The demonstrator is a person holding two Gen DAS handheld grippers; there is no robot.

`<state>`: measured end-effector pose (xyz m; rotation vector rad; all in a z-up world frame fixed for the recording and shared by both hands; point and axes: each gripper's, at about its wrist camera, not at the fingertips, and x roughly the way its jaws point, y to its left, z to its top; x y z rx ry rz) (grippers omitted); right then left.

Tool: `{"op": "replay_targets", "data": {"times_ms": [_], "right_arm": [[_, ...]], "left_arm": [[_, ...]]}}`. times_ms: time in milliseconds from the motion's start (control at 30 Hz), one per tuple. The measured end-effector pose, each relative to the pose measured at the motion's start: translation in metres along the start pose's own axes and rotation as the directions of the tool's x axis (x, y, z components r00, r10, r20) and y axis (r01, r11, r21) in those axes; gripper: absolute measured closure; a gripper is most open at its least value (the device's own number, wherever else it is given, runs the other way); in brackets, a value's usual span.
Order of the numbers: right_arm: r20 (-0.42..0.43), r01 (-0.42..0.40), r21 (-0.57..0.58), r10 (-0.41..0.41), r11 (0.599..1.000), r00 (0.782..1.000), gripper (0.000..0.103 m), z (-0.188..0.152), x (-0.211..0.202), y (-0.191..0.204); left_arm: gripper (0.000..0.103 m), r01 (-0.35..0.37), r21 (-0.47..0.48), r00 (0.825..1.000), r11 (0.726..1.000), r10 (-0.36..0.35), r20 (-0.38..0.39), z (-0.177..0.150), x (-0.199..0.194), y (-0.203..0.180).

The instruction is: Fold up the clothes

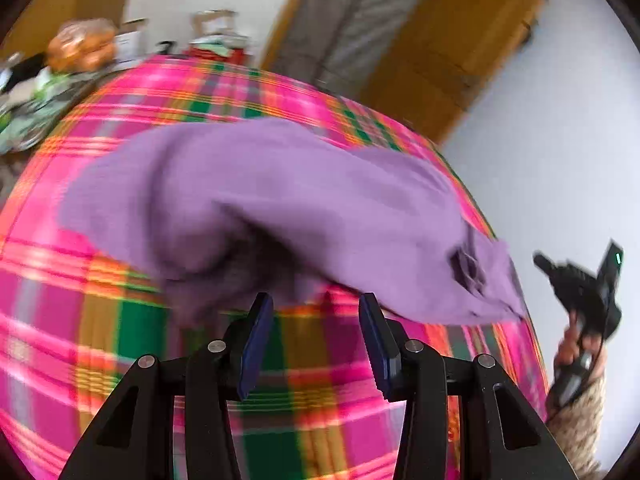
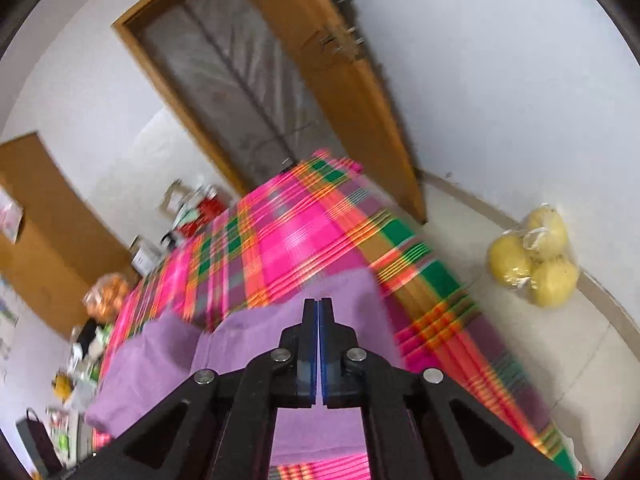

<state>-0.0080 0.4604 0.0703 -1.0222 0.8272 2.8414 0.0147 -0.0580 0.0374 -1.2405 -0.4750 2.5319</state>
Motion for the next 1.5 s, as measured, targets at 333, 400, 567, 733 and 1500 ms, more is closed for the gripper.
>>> {"op": "replay_targets", "data": {"times_ms": [333, 400, 567, 733, 1500], "right_arm": [[-0.150, -0.173, -0.361, 0.126, 0.916, 0.981, 0.080, -0.065, 0.031, 0.093], [-0.195, -0.217, -0.410, 0.148, 0.886, 0.970, 0.074, -0.078, 0.032, 0.112], [-0.252, -0.295, -0.491, 0.190, 0.820, 0.949, 0.066, -0.104, 0.032, 0.152], [-0.280, -0.345, -0.582, 0.217, 0.736, 0.935, 0.056, -0.125, 0.032, 0.198], [-0.214, -0.215, -0.738, 0.080, 0.639, 0.974, 0.068, -0.168, 0.065, 0.269]], "left_arm": [[0.057, -0.002, -0.343, 0.999, 0.939, 0.013, 0.030, 0.018, -0.015, 0.093], [0.057, 0.016, -0.400, 1.000, 0.917, -0.010, 0.018, 0.017, -0.011, 0.105], [0.056, 0.025, -0.476, 1.000, 0.879, -0.027, 0.002, 0.016, -0.006, 0.123], [0.056, 0.080, -0.549, 0.996, 0.832, -0.088, 0.010, 0.022, 0.002, 0.133], [0.093, 0.125, -0.612, 0.992, 0.781, -0.079, 0.101, 0.062, 0.004, 0.141]]}}
